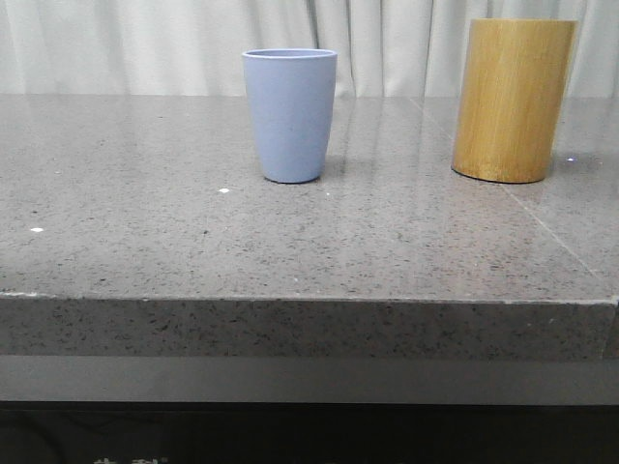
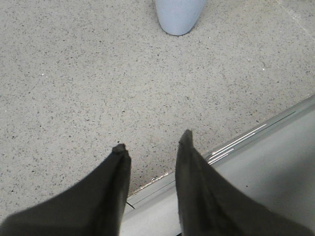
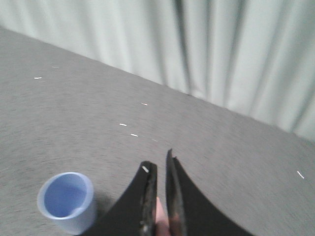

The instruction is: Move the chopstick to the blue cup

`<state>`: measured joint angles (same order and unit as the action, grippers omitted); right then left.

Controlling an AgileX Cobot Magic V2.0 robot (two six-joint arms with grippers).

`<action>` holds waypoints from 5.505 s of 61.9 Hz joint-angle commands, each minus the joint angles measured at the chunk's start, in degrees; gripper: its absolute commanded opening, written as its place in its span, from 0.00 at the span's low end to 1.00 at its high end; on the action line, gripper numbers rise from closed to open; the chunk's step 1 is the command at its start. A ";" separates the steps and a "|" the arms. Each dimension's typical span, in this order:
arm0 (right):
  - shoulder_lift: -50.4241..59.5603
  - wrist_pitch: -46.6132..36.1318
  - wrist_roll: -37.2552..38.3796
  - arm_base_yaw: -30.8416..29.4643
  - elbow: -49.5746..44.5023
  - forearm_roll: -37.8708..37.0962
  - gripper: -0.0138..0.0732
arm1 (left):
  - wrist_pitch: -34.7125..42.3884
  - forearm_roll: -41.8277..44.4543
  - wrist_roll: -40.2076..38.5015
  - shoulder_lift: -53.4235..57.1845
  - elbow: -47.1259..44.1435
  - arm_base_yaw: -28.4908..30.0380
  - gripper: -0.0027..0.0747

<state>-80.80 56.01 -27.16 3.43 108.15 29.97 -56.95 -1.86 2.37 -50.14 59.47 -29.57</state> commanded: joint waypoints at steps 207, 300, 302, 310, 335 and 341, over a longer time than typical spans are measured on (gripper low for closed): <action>50.23 -2.47 31.72 20.52 -53.06 -29.97 0.08 | 6.71 -0.65 -0.42 0.54 1.33 0.18 0.01; 50.23 -2.52 31.72 20.52 -53.06 -29.97 0.08 | 62.04 -4.35 1.64 51.65 -60.44 25.51 0.01; 50.23 -2.52 31.72 20.52 -53.06 -29.97 0.08 | 62.04 -4.35 1.64 51.65 -60.44 25.51 0.01; 50.23 -2.52 31.72 20.52 -53.06 -29.97 0.08 | 62.04 -4.35 1.64 51.65 -60.44 25.51 0.01; 50.23 -2.52 31.72 20.52 -53.06 -29.97 0.08 | 62.04 -4.35 1.64 51.65 -60.44 25.51 0.01; 50.32 -2.92 31.46 20.52 -53.32 -30.61 0.08 | 62.04 -4.35 1.64 51.65 -60.44 25.51 0.01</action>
<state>-30.16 57.65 4.54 24.09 53.85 0.49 0.43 -5.62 4.04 0.24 -0.21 -4.24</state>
